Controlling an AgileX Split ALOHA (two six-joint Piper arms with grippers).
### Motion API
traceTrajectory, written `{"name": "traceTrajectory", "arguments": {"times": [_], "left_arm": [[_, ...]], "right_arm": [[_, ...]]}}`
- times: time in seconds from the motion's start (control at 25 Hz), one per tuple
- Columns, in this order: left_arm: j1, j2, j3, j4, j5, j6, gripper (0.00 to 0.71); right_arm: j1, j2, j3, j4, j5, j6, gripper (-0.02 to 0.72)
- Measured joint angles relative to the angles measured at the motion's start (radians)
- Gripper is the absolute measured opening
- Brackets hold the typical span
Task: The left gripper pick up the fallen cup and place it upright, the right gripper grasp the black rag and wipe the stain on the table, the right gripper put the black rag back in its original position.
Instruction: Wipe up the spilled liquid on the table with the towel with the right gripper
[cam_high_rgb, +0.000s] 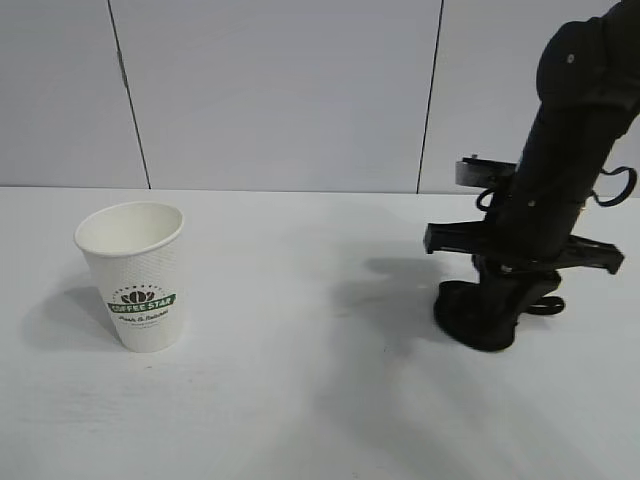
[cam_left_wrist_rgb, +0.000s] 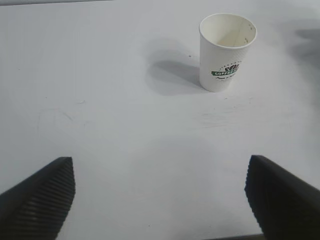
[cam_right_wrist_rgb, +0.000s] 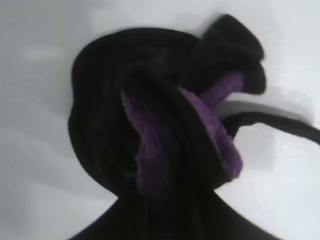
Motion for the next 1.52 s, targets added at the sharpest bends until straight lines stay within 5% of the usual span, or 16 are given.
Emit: {"name": "traceTrajectory", "arguments": {"times": [0.12, 0.24, 0.52, 0.68, 1.12, 1.32, 1.52], "left_arm": [[0.000, 0.000, 0.000, 0.000, 0.000, 0.000, 0.663], [0.000, 0.000, 0.000, 0.000, 0.000, 0.000, 0.663], [0.000, 0.000, 0.000, 0.000, 0.000, 0.000, 0.663], [0.000, 0.000, 0.000, 0.000, 0.000, 0.000, 0.663], [0.000, 0.000, 0.000, 0.000, 0.000, 0.000, 0.663], [0.000, 0.000, 0.000, 0.000, 0.000, 0.000, 0.663], [0.000, 0.000, 0.000, 0.000, 0.000, 0.000, 0.663]], "right_arm": [[0.072, 0.004, 0.000, 0.138, -0.028, -0.079, 0.080], [0.144, 0.004, 0.000, 0.201, -0.121, -0.100, 0.080], [0.252, 0.007, 0.001, 0.197, -0.332, -0.025, 0.080], [0.256, 0.035, 0.001, 0.183, -0.370, 0.008, 0.080], [0.148, 0.042, -0.001, 0.045, -0.296, 0.078, 0.080], [0.006, 0.016, -0.001, -0.084, -0.177, 0.144, 0.080], [-0.088, -0.005, -0.001, -0.134, -0.013, 0.118, 0.080]]}}
